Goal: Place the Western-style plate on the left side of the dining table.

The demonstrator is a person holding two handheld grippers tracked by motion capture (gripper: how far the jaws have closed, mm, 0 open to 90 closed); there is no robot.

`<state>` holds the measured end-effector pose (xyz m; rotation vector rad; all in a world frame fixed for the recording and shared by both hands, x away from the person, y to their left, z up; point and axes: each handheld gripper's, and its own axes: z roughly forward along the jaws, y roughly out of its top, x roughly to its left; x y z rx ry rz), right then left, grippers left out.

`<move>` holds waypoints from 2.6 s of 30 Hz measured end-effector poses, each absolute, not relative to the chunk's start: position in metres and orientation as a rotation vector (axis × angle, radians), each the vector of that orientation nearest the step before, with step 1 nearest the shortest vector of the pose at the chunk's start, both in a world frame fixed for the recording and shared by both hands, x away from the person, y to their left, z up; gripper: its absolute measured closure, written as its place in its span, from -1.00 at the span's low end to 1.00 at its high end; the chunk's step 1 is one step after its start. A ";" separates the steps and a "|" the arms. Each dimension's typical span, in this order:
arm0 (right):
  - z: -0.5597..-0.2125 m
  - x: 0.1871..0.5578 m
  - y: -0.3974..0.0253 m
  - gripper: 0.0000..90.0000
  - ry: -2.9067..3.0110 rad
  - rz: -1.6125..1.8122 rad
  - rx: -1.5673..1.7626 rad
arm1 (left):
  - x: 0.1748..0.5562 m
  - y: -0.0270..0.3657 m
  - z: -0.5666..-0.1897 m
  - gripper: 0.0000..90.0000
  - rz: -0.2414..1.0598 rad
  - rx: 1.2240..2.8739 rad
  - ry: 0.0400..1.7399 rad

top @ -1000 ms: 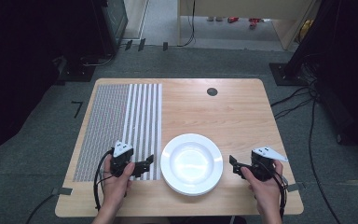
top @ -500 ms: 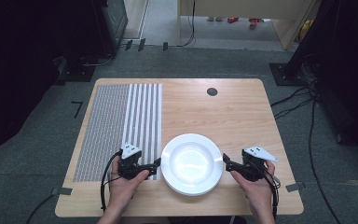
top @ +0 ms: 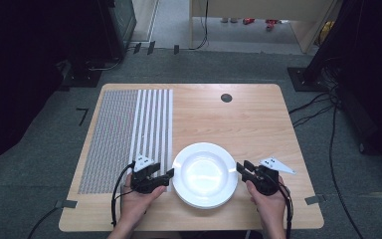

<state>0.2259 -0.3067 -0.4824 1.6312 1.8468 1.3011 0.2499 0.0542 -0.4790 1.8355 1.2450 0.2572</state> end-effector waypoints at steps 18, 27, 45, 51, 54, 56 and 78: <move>-0.494 0.227 -0.308 0.65 1.893 1.414 1.697 | 0.249 0.051 -0.483 0.32 0.132 1.822 1.205; -0.495 0.226 -0.305 0.65 1.885 1.416 1.735 | 0.249 0.049 -0.485 0.38 0.082 1.831 1.179; -0.506 0.223 -0.312 0.68 1.752 1.580 1.872 | 0.249 0.050 -0.487 0.36 0.049 1.820 1.182; -0.508 0.222 -0.313 0.70 1.707 1.618 1.924 | 0.249 0.050 -0.487 0.36 0.049 1.822 1.180; -0.507 0.222 -0.314 0.72 1.693 1.617 1.938 | 0.249 0.050 -0.487 0.35 0.049 1.822 1.180; -0.507 0.221 -0.315 0.75 1.676 1.628 1.943 | 0.249 0.050 -0.487 0.35 0.050 1.824 1.179; -0.510 0.220 -0.316 0.87 1.631 1.734 1.912 | 0.248 0.048 -0.488 0.32 0.053 1.830 1.185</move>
